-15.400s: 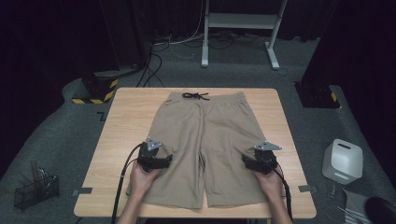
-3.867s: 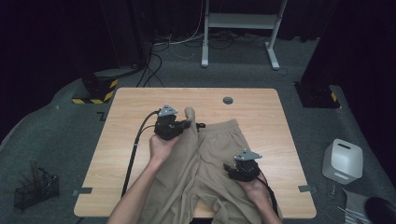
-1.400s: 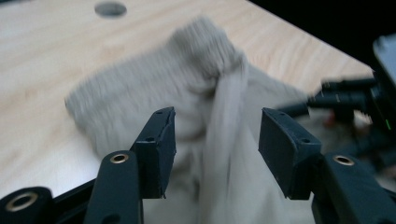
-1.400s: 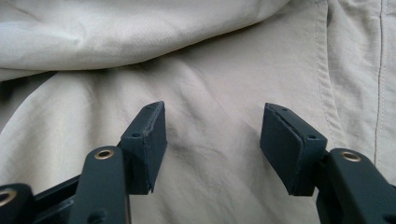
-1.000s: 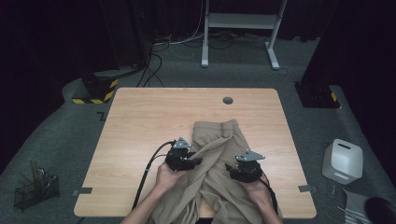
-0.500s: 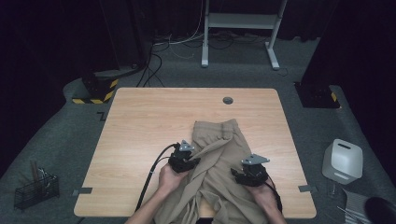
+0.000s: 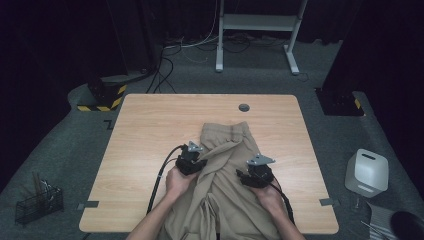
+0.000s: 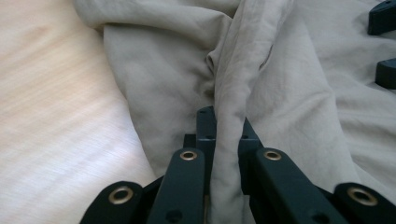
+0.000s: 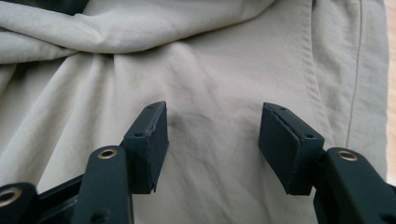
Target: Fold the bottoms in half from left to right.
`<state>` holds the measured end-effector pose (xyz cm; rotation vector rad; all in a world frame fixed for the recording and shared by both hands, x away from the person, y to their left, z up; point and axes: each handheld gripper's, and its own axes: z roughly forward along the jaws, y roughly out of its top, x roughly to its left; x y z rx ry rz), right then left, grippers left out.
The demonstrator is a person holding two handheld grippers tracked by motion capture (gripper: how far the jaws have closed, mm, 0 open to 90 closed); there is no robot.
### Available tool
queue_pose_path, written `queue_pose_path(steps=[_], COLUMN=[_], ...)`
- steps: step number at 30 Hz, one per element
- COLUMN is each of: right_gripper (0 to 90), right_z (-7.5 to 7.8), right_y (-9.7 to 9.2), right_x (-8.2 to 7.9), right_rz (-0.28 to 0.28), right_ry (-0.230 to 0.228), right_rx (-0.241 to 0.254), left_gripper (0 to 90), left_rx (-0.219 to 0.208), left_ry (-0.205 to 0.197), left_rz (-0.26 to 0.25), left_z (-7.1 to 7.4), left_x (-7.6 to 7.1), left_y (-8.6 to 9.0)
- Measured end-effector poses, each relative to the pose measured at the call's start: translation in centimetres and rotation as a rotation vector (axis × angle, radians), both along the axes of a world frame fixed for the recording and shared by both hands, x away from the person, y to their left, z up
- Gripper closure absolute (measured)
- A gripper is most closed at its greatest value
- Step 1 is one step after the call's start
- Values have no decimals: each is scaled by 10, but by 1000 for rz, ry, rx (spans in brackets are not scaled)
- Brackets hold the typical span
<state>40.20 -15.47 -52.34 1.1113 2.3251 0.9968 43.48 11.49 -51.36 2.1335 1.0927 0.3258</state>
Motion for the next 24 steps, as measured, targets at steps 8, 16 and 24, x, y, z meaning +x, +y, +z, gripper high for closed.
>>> queue_pose_path(steps=[8, 16, 24], right_gripper=[425, 433, 474], right_z=[0, 1, 19], right_y=[27, 40, 22], right_x=[37, 55, 24], right_rz=[-10, -28, 0], right_ry=[-2, 4, 24], right_rx=[0, -5, -31], left_gripper=[864, 836, 771], left_rx=[67, 96, 7], left_ry=[-6, 18, -21], left_rz=[73, 112, 46], left_z=[3, 8, 35], left_x=[32, 48, 23], left_y=[9, 10, 19])
